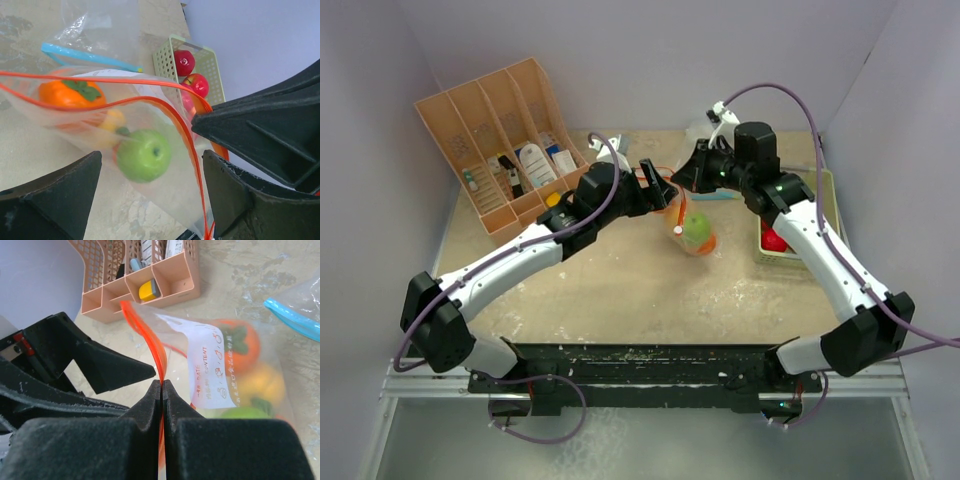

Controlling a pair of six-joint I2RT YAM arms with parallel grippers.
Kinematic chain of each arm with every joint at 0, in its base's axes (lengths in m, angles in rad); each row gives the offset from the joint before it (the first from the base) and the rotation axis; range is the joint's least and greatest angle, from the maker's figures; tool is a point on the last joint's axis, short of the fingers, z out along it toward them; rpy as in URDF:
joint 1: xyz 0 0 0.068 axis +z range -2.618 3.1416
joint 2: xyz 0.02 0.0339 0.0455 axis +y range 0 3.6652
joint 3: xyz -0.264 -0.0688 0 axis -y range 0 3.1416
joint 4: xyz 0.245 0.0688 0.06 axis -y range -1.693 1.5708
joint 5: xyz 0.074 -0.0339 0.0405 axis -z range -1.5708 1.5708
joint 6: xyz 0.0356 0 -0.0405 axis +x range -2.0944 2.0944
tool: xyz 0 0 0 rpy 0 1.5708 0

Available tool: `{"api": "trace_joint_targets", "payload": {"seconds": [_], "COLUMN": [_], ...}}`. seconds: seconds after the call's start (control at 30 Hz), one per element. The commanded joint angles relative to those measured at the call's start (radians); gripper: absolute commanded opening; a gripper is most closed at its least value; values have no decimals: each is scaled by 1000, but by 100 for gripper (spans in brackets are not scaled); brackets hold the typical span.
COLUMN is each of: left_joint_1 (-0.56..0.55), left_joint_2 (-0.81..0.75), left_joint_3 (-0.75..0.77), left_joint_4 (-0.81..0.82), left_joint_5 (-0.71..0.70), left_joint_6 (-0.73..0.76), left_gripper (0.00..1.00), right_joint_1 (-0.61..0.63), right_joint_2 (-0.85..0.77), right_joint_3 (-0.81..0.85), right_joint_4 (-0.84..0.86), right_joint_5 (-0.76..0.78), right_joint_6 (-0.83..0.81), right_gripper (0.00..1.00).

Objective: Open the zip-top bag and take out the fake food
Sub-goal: Open the zipper of the food storage bag at the center of the board.

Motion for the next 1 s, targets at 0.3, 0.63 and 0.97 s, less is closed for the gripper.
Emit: {"api": "trace_joint_targets", "payload": {"seconds": [0.3,0.63,0.97], "left_joint_1": [3,3,53], "left_joint_2": [67,116,35], "left_joint_3": [81,100,-3], "left_joint_4": [69,62,67], "left_joint_5": [-34,11,45], "left_joint_6": [-3,6,-19], "left_gripper": [86,43,0], "right_joint_1": [10,10,9], "right_joint_2": [-117,-122,-118], "right_joint_3": [-63,-51,-30], "right_joint_4": [87,77,47], "right_joint_5": [-99,-87,-74], "right_joint_6": [68,75,63], "right_gripper": [0,0,0]}}
